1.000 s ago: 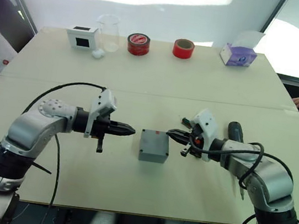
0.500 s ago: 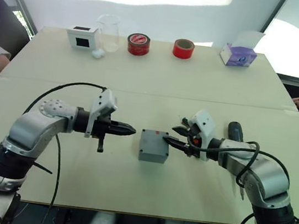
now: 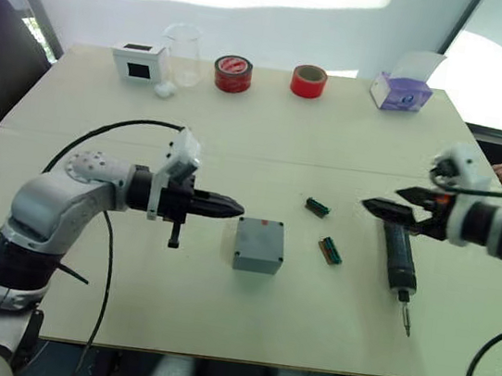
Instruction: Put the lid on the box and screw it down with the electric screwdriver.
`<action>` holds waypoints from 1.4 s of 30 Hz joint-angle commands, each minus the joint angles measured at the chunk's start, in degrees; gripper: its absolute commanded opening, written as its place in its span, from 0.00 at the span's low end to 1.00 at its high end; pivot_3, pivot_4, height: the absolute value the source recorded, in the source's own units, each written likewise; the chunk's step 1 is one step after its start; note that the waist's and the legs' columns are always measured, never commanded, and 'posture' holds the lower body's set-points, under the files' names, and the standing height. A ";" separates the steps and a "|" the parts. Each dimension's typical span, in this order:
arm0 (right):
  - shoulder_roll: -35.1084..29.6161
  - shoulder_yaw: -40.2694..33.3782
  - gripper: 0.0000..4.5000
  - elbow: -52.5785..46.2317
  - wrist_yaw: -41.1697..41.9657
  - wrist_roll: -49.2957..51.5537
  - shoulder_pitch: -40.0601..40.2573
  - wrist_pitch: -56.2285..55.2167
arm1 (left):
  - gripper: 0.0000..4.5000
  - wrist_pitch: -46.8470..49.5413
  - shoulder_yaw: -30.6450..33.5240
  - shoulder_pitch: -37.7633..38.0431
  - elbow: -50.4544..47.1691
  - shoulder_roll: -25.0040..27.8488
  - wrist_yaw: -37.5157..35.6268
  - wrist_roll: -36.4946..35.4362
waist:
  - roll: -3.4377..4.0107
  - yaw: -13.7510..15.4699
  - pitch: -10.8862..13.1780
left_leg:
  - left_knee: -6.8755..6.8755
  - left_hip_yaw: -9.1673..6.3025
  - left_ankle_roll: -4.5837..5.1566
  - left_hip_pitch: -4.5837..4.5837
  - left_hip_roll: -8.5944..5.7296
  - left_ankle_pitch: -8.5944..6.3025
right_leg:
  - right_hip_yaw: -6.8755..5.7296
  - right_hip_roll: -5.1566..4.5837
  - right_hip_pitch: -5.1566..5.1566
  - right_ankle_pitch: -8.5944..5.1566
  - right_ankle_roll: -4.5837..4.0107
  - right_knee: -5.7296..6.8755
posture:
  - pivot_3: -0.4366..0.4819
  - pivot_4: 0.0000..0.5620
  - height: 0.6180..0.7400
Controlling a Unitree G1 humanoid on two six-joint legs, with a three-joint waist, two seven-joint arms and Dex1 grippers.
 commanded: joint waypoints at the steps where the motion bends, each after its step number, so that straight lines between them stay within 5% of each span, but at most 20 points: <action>1: -6.54 4.28 0.99 4.91 1.72 0.15 -2.29 4.37 | 0.00 -2.64 -1.59 -1.41 -2.32 1.32 -2.55 1.11 | 0.00 -0.01 0.00 | -0.01 0.00 0.00 0.00 0.00 0.00 | 0.00 -0.01 0.00 -0.01 -0.03 -0.01 | 0.48 0.27 1.00; 9: -13.43 28.29 0.99 20.42 7.44 2.01 -10.30 5.10 | 0.00 -6.67 -4.53 0.48 -2.57 1.78 -3.90 4.34 | 0.03 -0.54 0.02 | -0.04 0.07 0.03 -0.03 0.02 -0.02 | 0.01 -0.04 -0.03 -0.09 -0.17 -0.16 | 0.48 0.27 1.00; 18: -7.24 37.86 0.99 31.06 9.81 -1.86 -17.92 5.10 | 0.00 -5.62 -3.35 3.78 -6.08 2.47 -0.58 3.81 | 0.07 -1.09 0.05 | -0.04 0.05 0.05 -0.09 0.01 -0.03 | 0.00 -0.04 -0.05 0.01 0.02 -0.22 | 0.48 0.27 1.00; 27: -5.78 44.76 0.99 29.08 12.89 -5.83 -15.98 3.80 | 0.00 -4.72 -2.86 6.77 -9.23 2.67 2.85 3.35 | 0.04 -1.14 0.04 | -0.02 0.01 0.07 -0.08 -0.01 -0.05 | -0.02 -0.03 0.02 0.02 0.04 -0.25 | 0.48 0.27 1.00; 36: -2.39 46.62 0.41 30.13 14.32 -10.83 -17.28 1.68 | 0.00 -5.62 -2.81 7.20 -7.95 2.83 4.31 4.44 | -0.06 -1.37 -0.02 | -0.01 -0.02 0.07 -0.03 0.02 -0.05 | -0.03 0.03 0.07 0.02 0.04 -0.25 | 0.48 0.27 1.00; 42: -0.28 39.94 0.40 37.50 12.75 -14.99 -23.13 -3.34 | 0.00 -6.43 -1.75 7.33 -5.99 4.14 4.62 5.30 | -0.09 -1.62 -0.03 | 0.00 0.02 0.06 -0.01 0.02 -0.04 | -0.02 0.04 0.07 0.04 0.04 -0.25 | 0.48 0.27 1.00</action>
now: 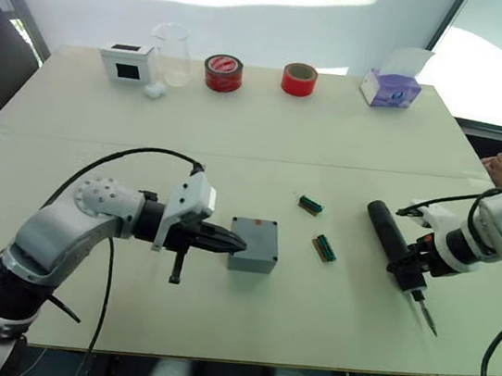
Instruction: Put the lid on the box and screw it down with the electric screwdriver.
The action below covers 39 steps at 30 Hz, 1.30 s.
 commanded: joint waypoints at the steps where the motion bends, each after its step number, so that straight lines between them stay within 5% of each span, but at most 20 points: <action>1: 1.61 -7.99 0.40 4.43 -1.63 -3.00 -6.79 -8.66 | 0.00 -1.47 2.87 -0.02 1.17 1.25 -0.19 0.69 | 0.04 -0.14 0.02 | 0.01 0.02 0.00 0.00 0.00 0.00 | 0.01 0.00 0.00 0.00 0.00 0.00 | 0.48 0.27 1.00; 4: 4.46 -24.20 0.40 0.88 -3.67 2.23 -9.57 -11.23 | 0.00 -1.62 3.81 -0.30 3.37 2.29 -1.16 0.82 | 0.67 -0.05 0.48 | 0.01 0.23 -0.02 -0.13 -0.08 0.01 | 0.18 -0.07 -0.34 0.03 0.04 0.28 | 0.48 0.27 1.00; 9: 19.62 -52.80 0.40 -26.57 -13.76 12.15 4.72 -20.86 | 0.00 -2.31 2.96 -2.04 6.82 2.64 -2.52 1.72 | 0.45 0.80 0.41 | -0.30 0.04 -0.49 -0.48 0.12 0.29 | 0.06 0.16 -0.81 -0.10 0.02 0.50 | 0.48 0.27 1.00; 12: 29.72 -59.00 0.40 -38.66 -19.89 18.17 9.90 -19.63 | 0.00 -3.37 1.95 -3.77 10.21 2.07 -3.53 3.13 | 0.46 1.23 0.43 | -0.27 0.02 -0.52 -0.57 0.08 0.31 | 0.06 0.12 -0.82 -0.10 0.03 0.51 | 0.48 0.27 1.00; 15: 37.70 -57.40 0.40 -47.73 -24.52 21.40 14.54 -22.46 | 0.00 -4.40 0.58 -6.36 13.14 0.53 -4.37 4.42 | 0.48 1.59 0.44 | 0.03 0.08 -0.36 -0.61 -0.08 0.22 | 0.11 -0.03 -0.82 -0.06 0.05 0.60 | 0.48 0.27 1.00; 21: 41.95 -48.23 0.40 -54.31 -26.20 17.27 23.16 -32.31 | 0.00 -7.65 -3.61 -9.96 16.66 -2.86 -6.62 8.36 | 0.48 1.35 0.44 | 0.10 0.03 -0.26 -0.61 -0.13 0.17 | 0.10 -0.01 -0.79 -0.04 0.06 0.60 | 0.48 0.27 1.00; 32: 40.94 -39.98 0.40 -55.59 -26.62 15.35 28.67 -39.68 | 0.00 -16.91 -12.87 -12.39 24.97 -10.62 -8.16 18.62 | 0.48 0.78 0.43 | 0.09 0.01 -0.41 -0.61 -0.07 0.27 | 0.10 0.07 -0.82 -0.05 0.06 0.61 | 0.48 0.27 1.00; 39: 40.69 -37.34 0.40 -54.77 -27.15 13.78 30.72 -42.79 | 0.00 -18.79 -12.41 -12.58 27.75 -11.65 -8.33 20.10 | 0.46 0.45 0.41 | 0.10 -0.01 -0.26 -0.57 -0.07 0.19 | 0.10 0.07 -0.78 -0.05 0.06 0.62 | 0.48 0.27 1.00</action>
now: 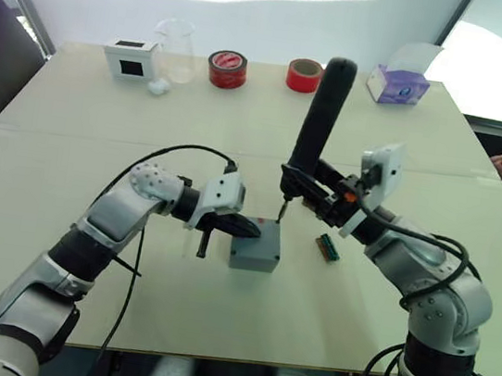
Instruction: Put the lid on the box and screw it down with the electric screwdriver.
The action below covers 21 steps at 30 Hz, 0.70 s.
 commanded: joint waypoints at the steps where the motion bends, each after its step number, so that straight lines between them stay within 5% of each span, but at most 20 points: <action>1: 0.10 0.33 0.40 -2.46 -0.08 -0.60 -0.46 -4.19 | 0.00 0.13 -0.65 0.58 1.92 0.29 -0.29 2.19 | 0.00 -0.13 0.00 | 0.00 0.00 0.00 0.01 0.00 0.00 | 0.00 0.00 0.00 0.00 0.00 0.00 | 0.48 0.27 1.00; 17: -1.24 5.14 0.40 -0.64 0.73 -4.43 3.24 -8.11 | 0.00 -0.04 -0.53 2.24 1.68 1.05 0.06 2.73 | 0.00 -0.21 -0.02 | 0.00 -0.02 0.00 0.14 0.01 0.00 | 0.00 0.00 0.12 0.00 0.00 0.02 | 0.48 0.27 1.00; 21: -3.53 8.51 0.40 1.61 0.99 -8.41 6.85 -8.66 | 0.00 -0.09 -0.47 2.34 1.68 1.05 0.01 2.80 | -0.07 -0.17 -0.10 | -0.10 -0.02 0.15 0.84 0.02 -0.09 | -0.01 0.02 0.84 -0.04 0.01 -0.14 | 0.48 0.27 1.00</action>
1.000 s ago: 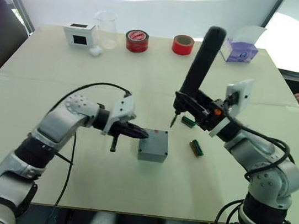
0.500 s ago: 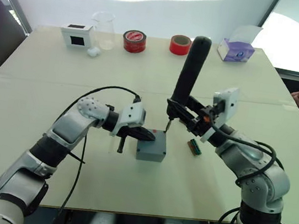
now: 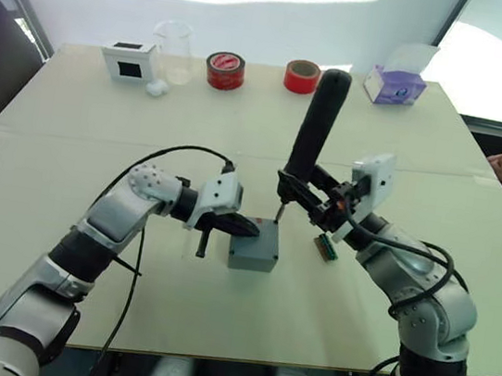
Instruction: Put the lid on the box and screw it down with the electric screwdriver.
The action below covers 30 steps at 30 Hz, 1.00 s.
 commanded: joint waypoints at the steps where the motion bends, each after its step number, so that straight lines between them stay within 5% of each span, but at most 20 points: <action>1: -1.95 3.24 0.40 1.79 0.24 -3.50 3.74 0.57 | 0.00 0.54 -0.89 1.40 1.23 1.07 -0.19 2.57 | -0.09 0.03 -0.08 | -0.02 0.00 0.04 0.17 0.00 -0.03 | 0.00 0.00 0.17 -0.01 0.00 -0.02 | 0.48 0.27 1.00; 5: -3.09 4.55 0.40 2.62 0.03 -5.11 4.80 0.40 | 0.00 0.32 -0.88 1.75 1.36 1.17 -0.47 2.97 | -0.33 0.07 -0.51 | -0.07 -0.01 0.17 0.80 0.01 -0.12 | 0.00 -0.01 0.83 -0.08 -0.01 -0.14 | 0.48 0.27 1.00; 30: -2.68 5.18 0.40 6.21 -0.95 -5.87 6.80 0.67 | 0.00 1.62 -1.42 2.96 -0.43 1.02 -0.42 4.03 | -0.64 1.33 -1.78 | -0.25 -0.12 0.23 1.22 0.01 -0.19 | -0.06 -0.11 1.14 -0.21 -0.23 -0.57 | 0.48 0.27 1.00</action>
